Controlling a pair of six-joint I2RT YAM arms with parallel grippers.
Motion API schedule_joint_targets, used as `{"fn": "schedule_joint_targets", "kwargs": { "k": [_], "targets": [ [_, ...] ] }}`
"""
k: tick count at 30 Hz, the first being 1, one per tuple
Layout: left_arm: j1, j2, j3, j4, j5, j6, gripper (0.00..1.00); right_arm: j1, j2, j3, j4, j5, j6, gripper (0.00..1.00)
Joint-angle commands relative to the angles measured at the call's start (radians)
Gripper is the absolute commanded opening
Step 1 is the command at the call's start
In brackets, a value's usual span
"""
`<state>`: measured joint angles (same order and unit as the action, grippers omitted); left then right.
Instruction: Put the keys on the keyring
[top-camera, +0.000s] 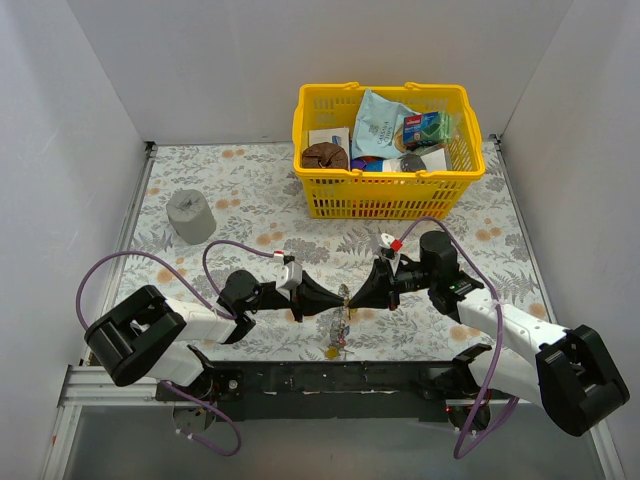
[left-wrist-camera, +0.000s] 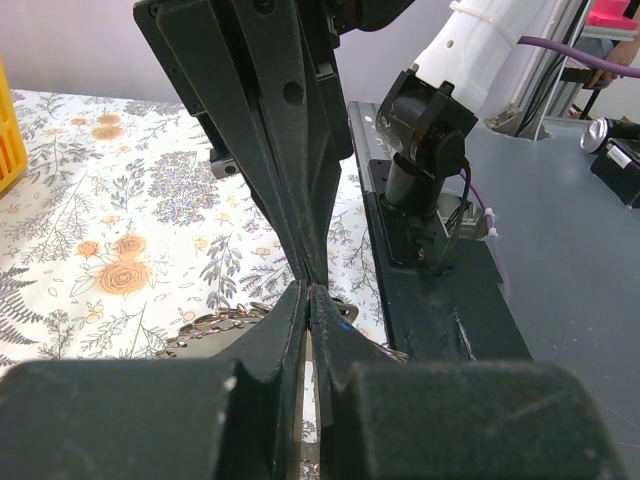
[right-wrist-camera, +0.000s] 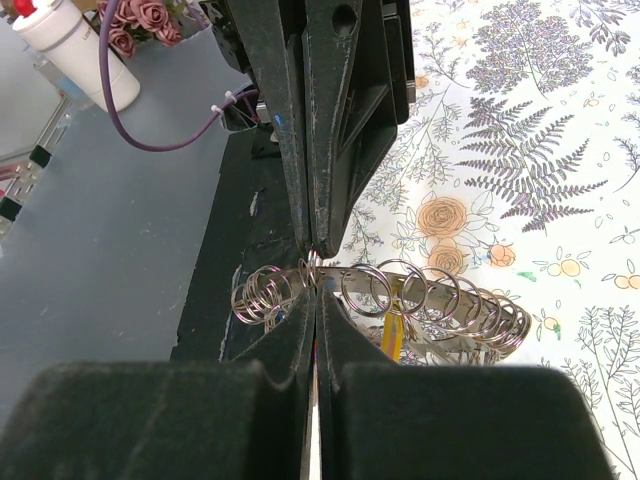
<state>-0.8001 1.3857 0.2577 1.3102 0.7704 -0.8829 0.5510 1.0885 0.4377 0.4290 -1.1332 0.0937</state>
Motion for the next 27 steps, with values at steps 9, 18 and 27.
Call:
{"fn": "schedule_joint_targets", "kwargs": {
  "k": [9, 18, 27],
  "targets": [
    [0.007, -0.02, 0.023, 0.175, -0.002, -0.004, 0.0, 0.006, -0.001, -0.008, 0.05, -0.014, 0.006, 0.01],
    [0.007, -0.045, 0.025, 0.158, -0.006, 0.004, 0.0, 0.006, -0.004, -0.04, 0.039, -0.01, -0.009, 0.01],
    [0.007, -0.047, 0.025, 0.155, 0.001, 0.001, 0.0, 0.006, -0.082, -0.013, -0.03, 0.03, -0.054, 0.28]
  ]
}}
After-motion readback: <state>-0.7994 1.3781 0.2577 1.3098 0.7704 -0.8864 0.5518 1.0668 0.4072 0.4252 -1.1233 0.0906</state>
